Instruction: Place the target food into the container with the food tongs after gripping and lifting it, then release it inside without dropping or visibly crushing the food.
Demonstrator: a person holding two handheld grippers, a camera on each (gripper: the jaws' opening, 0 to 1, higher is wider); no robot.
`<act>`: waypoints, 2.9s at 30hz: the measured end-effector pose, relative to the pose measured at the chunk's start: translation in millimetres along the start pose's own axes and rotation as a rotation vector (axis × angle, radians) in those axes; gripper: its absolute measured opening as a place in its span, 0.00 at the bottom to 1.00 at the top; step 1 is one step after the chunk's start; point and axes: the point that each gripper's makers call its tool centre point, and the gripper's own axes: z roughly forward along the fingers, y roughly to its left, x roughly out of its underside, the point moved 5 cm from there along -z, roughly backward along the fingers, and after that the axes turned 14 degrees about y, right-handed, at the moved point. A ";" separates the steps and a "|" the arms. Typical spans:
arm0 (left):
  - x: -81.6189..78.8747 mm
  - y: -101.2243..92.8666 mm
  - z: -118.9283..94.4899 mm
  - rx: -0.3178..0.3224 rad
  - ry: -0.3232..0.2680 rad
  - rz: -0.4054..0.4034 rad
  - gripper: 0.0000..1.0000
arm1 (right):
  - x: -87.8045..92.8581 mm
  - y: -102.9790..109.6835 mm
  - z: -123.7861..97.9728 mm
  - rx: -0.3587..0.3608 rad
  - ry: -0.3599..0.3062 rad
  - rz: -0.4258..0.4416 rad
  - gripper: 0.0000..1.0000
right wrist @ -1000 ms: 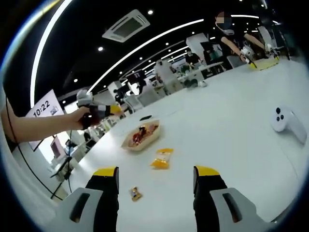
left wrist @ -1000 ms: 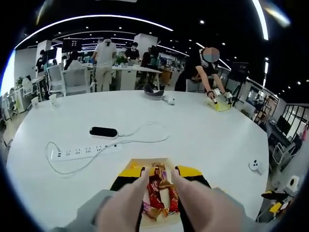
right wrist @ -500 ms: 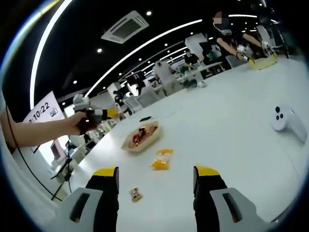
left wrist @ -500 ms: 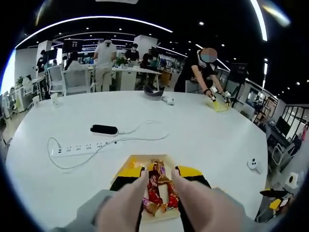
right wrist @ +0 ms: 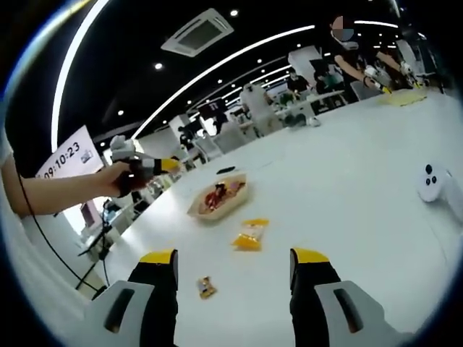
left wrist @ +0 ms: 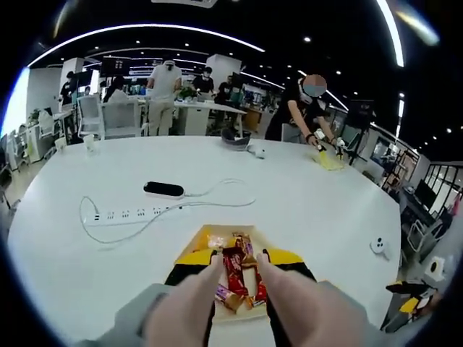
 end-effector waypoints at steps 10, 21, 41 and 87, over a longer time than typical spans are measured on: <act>-5.9 -14.8 -10.0 0.028 -0.060 -0.013 0.24 | 3.0 -1.5 2.3 -0.024 0.035 -0.007 0.63; 0.9 -16.7 -20.0 0.048 -0.089 -0.034 0.24 | 4.8 -8.1 2.7 -0.022 0.034 0.012 0.63; 16.4 -18.2 -28.0 0.073 -0.074 -0.035 0.24 | 1.8 -5.0 16.4 -0.043 0.042 0.008 0.64; 41.1 -45.6 -46.5 0.095 -0.124 -0.091 0.24 | 5.5 0.7 17.8 -0.065 0.064 -0.001 0.64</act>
